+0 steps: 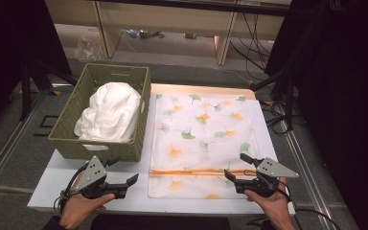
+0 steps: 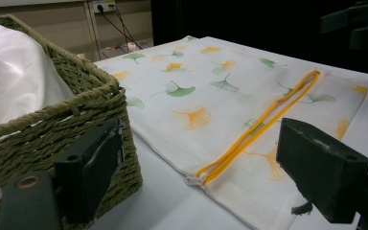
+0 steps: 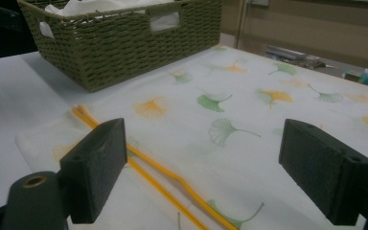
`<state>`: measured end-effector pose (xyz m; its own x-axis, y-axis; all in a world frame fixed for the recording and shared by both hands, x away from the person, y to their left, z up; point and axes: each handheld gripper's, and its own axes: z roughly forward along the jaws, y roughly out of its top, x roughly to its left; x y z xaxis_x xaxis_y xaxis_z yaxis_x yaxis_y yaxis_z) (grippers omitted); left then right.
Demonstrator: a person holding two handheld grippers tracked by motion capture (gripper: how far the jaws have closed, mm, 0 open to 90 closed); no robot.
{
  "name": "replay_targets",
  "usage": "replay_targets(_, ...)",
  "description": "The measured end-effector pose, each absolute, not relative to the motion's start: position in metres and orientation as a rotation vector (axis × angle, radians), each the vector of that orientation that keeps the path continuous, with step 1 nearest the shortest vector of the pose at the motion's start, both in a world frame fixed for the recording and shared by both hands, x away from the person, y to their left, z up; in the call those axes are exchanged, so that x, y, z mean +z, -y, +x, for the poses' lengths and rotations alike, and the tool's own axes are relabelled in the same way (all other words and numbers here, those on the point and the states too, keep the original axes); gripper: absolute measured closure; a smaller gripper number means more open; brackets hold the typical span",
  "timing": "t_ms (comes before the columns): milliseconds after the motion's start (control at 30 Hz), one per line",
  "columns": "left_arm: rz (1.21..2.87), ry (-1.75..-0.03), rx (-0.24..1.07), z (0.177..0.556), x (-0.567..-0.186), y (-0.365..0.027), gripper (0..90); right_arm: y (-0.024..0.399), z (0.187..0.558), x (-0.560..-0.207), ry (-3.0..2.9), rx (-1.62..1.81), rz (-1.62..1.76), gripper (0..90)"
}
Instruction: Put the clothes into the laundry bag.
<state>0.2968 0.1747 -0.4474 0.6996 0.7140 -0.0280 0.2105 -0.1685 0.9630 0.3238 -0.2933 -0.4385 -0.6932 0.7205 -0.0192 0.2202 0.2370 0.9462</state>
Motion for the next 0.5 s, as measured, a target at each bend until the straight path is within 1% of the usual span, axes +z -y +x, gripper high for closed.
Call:
replay_targets(200,1.779,-0.763,0.536,0.294,-0.45,-0.172,17.5,0.282,0.326,-0.44,-2.128,1.467,0.851,15.8)
replay_targets(267,1.777,-0.794,0.512,0.293,-0.451,-0.173,17.4,0.278,0.33,-0.439,-2.12,1.443,0.809,15.9)
replay_targets(300,1.754,-0.804,0.487,0.292,-0.451,-0.174,17.5,0.275,0.334,-0.437,-2.143,1.377,0.774,16.1)
replay_targets(367,1.762,-0.82,0.509,0.291,-0.45,-0.175,17.6,0.27,0.34,-0.439,-2.18,1.337,0.755,17.9)
replay_targets(467,1.78,-0.823,0.515,0.291,-0.45,-0.174,18.0,0.264,0.352,-0.444,-2.249,1.259,0.718,24.0)
replay_targets(500,1.78,-0.823,0.515,0.291,-0.45,-0.174,18.1,0.262,0.356,-0.446,-2.277,1.225,0.702,24.0)
